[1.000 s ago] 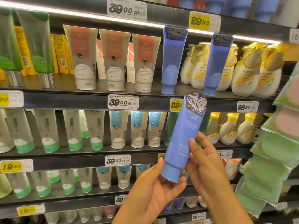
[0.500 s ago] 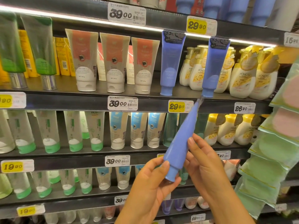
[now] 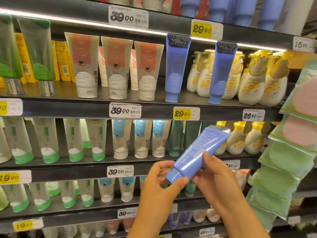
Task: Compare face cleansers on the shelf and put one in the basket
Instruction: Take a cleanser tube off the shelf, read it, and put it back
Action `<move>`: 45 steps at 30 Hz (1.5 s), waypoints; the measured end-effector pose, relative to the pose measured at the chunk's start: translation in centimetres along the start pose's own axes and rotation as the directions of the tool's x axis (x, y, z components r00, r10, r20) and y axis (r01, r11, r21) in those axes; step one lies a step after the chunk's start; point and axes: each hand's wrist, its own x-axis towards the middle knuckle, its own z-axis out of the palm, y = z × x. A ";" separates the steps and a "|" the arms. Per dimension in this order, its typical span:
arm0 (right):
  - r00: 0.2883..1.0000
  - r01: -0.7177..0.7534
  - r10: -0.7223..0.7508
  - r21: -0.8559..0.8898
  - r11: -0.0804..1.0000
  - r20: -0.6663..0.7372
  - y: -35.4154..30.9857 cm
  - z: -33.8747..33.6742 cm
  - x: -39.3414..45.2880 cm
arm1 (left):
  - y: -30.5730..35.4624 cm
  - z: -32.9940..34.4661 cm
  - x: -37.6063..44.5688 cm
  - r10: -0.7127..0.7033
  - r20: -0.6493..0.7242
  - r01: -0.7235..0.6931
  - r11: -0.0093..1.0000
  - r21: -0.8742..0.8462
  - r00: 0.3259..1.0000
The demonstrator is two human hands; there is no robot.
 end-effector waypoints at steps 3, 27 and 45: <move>0.997 -0.039 0.040 0.030 0.999 -0.059 -0.3 0.0 0.1 | 0.1 0.3 -0.1 -0.008 -0.002 0.008 0.999 0.044 1.000; 0.999 -0.029 0.029 -0.024 0.999 0.022 -2.5 1.0 0.0 | 2.8 1.3 -0.4 -0.345 0.436 0.555 0.554 -0.620 0.831; 0.972 0.122 -0.078 -0.197 0.973 0.220 -7.5 0.4 5.7 | 5.0 4.6 6.0 -0.152 0.272 0.226 0.937 -0.267 0.950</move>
